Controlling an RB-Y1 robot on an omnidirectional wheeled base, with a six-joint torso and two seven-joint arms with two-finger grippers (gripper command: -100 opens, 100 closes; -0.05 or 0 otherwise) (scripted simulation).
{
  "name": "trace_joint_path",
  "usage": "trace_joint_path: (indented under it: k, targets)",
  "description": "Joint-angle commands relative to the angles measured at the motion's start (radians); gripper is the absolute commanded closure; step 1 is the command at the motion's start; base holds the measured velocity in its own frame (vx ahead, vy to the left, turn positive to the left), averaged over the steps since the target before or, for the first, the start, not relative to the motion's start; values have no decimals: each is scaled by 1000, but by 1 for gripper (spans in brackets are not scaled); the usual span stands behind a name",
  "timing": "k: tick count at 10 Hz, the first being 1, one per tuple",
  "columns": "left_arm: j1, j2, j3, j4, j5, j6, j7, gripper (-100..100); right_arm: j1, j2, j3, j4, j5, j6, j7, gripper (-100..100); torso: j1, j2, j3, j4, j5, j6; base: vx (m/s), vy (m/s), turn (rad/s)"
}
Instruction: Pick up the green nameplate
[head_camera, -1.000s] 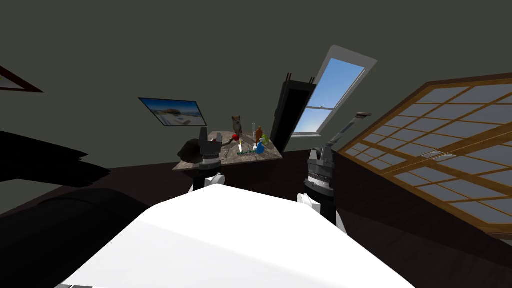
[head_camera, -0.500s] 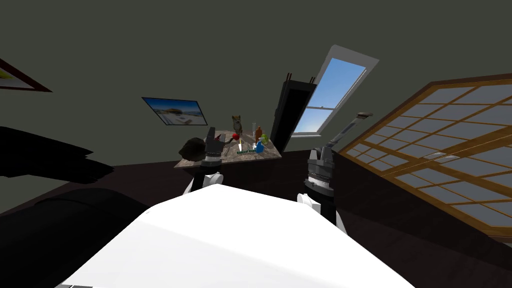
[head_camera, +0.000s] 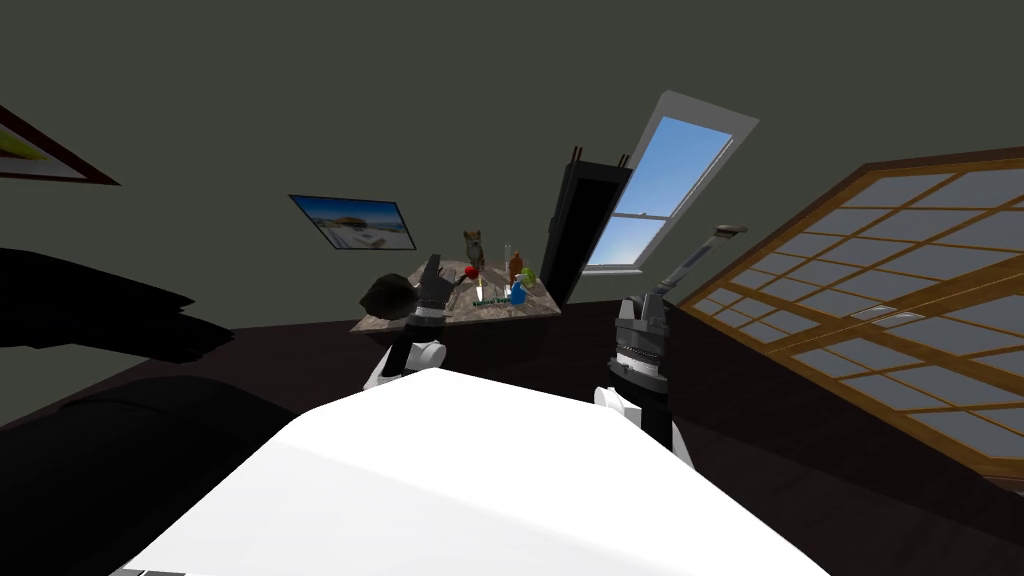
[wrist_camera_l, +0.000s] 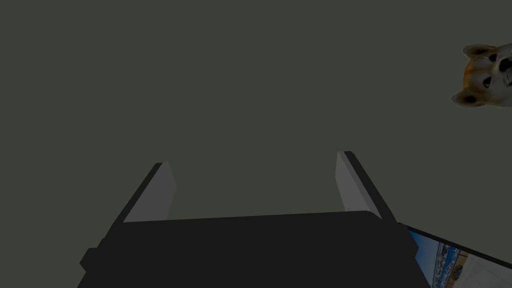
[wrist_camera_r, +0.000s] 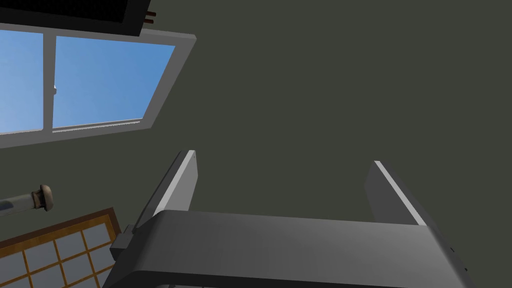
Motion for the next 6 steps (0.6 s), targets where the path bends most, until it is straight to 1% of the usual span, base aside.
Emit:
trace_joint_path:
  k: [1, 2, 3, 4, 5, 6]
  targets:
    - [-3, 5, 1, 1, 3, 32, -3, -100, 0, 0, 0, 0, 0, 0, 0, 0, 0, 0, 0, 0, 0, 0, -19, -31, 15]
    - [-22, 14, 8, 7, 12, 71, -8, -100, 0, 0, 0, 0, 0, 0, 0, 0, 1, 0, 0, 0, 0, 0, -26, -31, 22]
    - [-22, 14, 8, 7, 12, 86, -8, -100, 0, 0, 0, 0, 0, 0, 0, 0, 1, 0, 0, 0, 0, 0, -25, -32, 12]
    - [-41, 20, 16, 12, 20, 128, -14, -100, 0, 0, 0, 0, 0, 0, 0, 0, 1, 0, 0, 0, 0, 0, -31, -51, 23]
    - [-41, 20, 16, 12, 20, 144, -14, -100, 0, 0, 0, 0, 0, 0, 0, 0, 0, 1, 0, 0, 0, 0, -22, -44, 16]
    - [-62, 25, 24, 18, 28, 175, -19, -100, 0, 0, 0, 0, 0, 0, 0, 0, 0, 0, 0, 0, 0, 0, -22, -42, 18]
